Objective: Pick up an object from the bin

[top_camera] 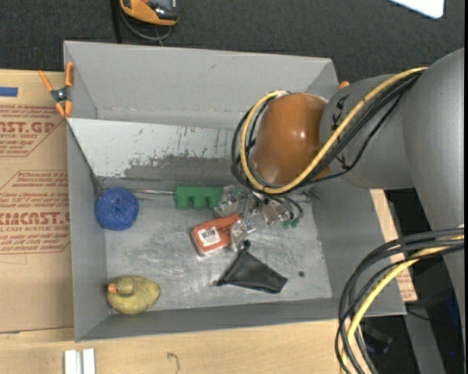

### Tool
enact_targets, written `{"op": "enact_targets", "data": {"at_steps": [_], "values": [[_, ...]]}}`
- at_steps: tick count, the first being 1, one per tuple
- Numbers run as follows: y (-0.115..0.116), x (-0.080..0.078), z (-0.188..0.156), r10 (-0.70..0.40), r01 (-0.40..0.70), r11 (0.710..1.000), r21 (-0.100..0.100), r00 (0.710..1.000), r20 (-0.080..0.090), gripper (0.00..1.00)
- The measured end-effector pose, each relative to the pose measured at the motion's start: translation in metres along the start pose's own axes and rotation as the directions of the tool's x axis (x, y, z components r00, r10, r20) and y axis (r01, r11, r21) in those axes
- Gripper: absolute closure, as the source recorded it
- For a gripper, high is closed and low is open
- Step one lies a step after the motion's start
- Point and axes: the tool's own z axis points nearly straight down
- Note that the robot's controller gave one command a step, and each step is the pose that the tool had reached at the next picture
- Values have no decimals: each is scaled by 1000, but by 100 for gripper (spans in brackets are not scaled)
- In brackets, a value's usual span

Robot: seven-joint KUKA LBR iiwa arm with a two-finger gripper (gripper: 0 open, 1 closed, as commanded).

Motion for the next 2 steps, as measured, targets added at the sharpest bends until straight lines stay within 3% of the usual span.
{"op": "enact_targets", "data": {"at_steps": [1, 2], "values": [[0, 0, -2, 0, 0, 1000, -1, 1000, -2, 100], [1, 2, -8, -1, 1, 1000, -3, 1000, -20, 100]]}}
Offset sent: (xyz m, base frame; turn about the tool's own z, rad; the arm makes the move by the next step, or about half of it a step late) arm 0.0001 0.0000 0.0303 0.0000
